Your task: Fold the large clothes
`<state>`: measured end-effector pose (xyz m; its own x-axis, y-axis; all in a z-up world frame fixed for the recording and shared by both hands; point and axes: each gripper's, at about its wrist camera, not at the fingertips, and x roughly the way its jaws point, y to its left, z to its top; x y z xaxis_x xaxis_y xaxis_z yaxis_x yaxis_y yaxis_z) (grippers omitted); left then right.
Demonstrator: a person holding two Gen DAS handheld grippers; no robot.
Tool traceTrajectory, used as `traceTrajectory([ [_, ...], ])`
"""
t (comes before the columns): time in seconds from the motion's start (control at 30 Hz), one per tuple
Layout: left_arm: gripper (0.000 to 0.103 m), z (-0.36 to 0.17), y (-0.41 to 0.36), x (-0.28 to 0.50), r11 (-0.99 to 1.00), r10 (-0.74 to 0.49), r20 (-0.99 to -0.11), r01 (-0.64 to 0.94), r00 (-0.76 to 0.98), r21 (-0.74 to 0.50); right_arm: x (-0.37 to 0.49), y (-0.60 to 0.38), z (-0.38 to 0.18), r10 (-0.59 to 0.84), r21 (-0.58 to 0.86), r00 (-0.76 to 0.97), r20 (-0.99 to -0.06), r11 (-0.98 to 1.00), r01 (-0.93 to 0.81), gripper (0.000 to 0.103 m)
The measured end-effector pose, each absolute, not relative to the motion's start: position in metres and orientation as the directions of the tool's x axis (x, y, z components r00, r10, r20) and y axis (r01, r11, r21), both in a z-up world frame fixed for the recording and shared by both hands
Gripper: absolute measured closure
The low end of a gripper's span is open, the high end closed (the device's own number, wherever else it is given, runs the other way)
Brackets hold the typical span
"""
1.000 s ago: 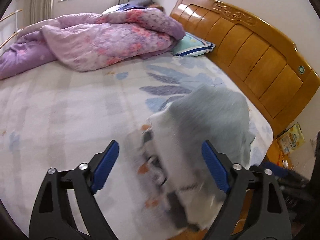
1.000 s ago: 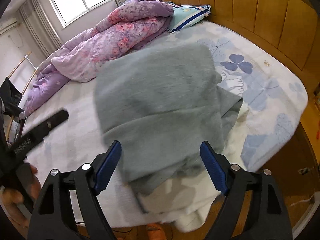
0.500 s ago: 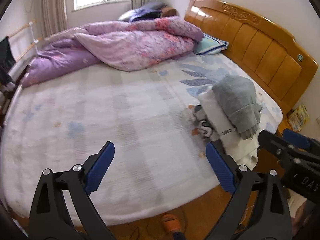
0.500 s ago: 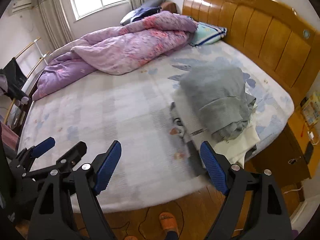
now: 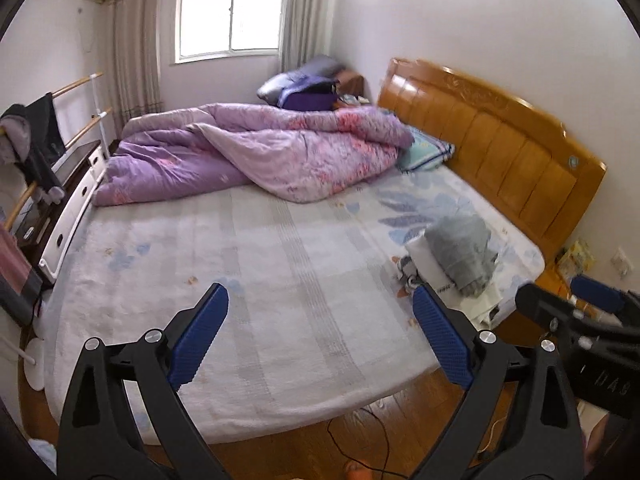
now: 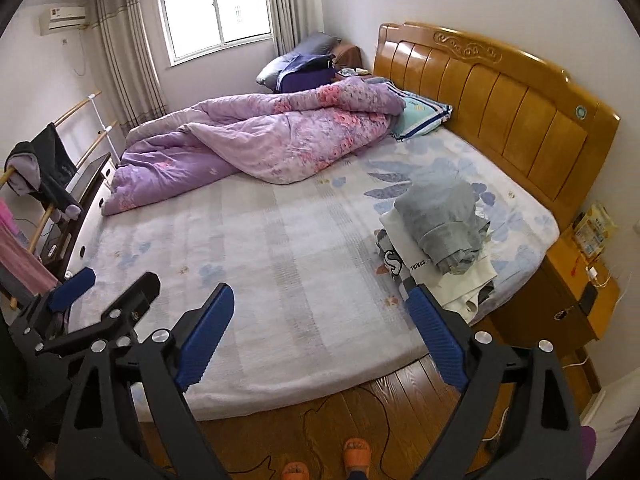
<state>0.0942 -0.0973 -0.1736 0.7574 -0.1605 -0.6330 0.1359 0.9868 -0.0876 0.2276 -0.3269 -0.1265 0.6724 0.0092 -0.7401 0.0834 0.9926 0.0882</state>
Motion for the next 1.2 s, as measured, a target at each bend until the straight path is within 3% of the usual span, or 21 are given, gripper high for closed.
traceTrajectory([
  [0.6,0.009,-0.069,-0.070,0.031,0.997,-0.083,-0.536,0.065,0.840,-0.052,0.180,-0.299,-0.038,0.081,0.101,0.761,-0.644,0.995,-0.020,0.016],
  [1.2,0.008,-0.014,-0.050,-0.002,0.998,-0.033,-0.449,0.006,0.893,-0.060,0.165,-0.294,0.010,0.135,0.110,0.825,-0.549,0.990,-0.088,0.016],
])
